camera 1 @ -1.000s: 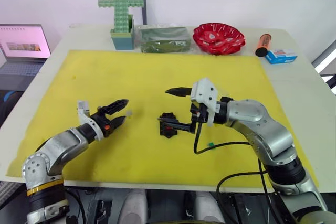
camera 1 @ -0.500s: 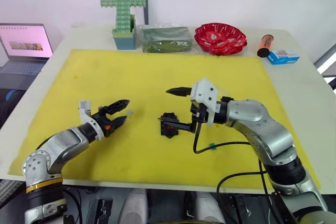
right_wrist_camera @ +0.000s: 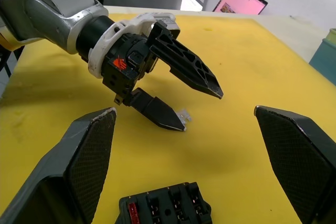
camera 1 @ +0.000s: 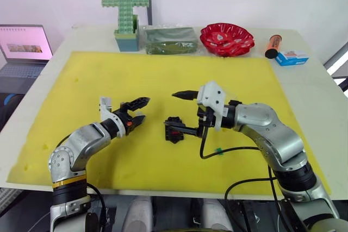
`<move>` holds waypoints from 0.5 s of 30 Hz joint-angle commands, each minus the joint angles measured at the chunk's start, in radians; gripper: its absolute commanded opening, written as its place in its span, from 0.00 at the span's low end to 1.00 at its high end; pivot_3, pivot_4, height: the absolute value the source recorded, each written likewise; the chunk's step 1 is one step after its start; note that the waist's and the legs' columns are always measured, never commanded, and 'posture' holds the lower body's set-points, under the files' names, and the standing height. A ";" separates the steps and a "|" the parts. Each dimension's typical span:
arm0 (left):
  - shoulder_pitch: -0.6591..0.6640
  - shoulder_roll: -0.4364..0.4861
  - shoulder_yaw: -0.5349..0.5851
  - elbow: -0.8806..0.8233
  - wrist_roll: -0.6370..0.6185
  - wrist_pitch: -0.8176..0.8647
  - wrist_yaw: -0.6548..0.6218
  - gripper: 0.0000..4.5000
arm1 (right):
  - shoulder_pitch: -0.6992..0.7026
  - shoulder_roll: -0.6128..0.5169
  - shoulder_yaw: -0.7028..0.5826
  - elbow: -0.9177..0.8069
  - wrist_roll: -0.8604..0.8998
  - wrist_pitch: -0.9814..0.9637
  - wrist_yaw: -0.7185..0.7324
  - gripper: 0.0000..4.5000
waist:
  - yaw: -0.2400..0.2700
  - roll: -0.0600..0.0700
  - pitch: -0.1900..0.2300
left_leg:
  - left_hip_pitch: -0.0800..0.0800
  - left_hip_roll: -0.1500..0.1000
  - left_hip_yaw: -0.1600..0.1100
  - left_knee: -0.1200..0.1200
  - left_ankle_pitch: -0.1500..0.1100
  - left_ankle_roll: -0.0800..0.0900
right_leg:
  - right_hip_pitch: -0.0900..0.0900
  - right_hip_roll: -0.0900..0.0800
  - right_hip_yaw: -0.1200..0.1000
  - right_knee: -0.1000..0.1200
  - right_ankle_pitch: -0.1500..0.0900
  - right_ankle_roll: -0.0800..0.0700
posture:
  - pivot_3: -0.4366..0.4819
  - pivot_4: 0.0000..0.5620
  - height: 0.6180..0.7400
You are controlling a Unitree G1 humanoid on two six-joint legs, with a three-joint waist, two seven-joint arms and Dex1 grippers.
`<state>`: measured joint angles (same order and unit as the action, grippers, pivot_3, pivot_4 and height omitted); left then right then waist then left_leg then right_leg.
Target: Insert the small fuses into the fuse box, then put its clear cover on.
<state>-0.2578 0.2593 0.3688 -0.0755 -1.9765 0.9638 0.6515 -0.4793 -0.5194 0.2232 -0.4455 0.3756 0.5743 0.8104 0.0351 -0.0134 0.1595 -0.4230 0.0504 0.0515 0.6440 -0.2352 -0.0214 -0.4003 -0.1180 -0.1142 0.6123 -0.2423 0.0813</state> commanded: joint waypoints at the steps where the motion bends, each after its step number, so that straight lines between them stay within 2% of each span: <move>1: 0.063 0.023 0.002 -0.038 0.004 -0.025 0.021 1.00 | -0.012 0.001 -0.013 -0.024 0.005 -0.003 -0.004 1.00 | -0.002 0.000 0.000 | 0.000 0.000 0.000 0.000 0.000 0.000 | 0.000 0.000 0.000 0.000 0.000 0.000 | 0.48 0.27 1.00; 10: 0.153 0.057 0.041 -0.043 0.004 -0.026 -0.050 1.00 | -0.014 0.004 -0.012 -0.020 0.005 -0.003 -0.003 1.00 | -0.021 0.000 0.000 | 0.001 0.000 0.000 -0.002 0.000 0.000 | -0.001 0.000 0.000 0.000 0.000 0.000 | 0.48 0.27 1.00; 15: 0.179 0.071 0.021 -0.064 0.004 -0.038 -0.080 1.00 | -0.017 0.006 -0.010 -0.014 0.005 -0.004 0.000 1.00 | -0.026 0.000 0.000 | 0.003 0.000 0.001 -0.005 0.000 0.000 | -0.001 0.000 0.000 0.000 -0.001 -0.001 | 0.48 0.27 1.00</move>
<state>-0.1163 0.3155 0.3863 -0.1526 -1.9770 0.9398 0.5582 -0.4793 -0.5192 0.2232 -0.4455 0.3755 0.5824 0.8103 0.0091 -0.0129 0.1592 -0.4194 0.0508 0.0525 0.6379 -0.2351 -0.0216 -0.4013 -0.1180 -0.1137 0.6120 -0.2429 0.0803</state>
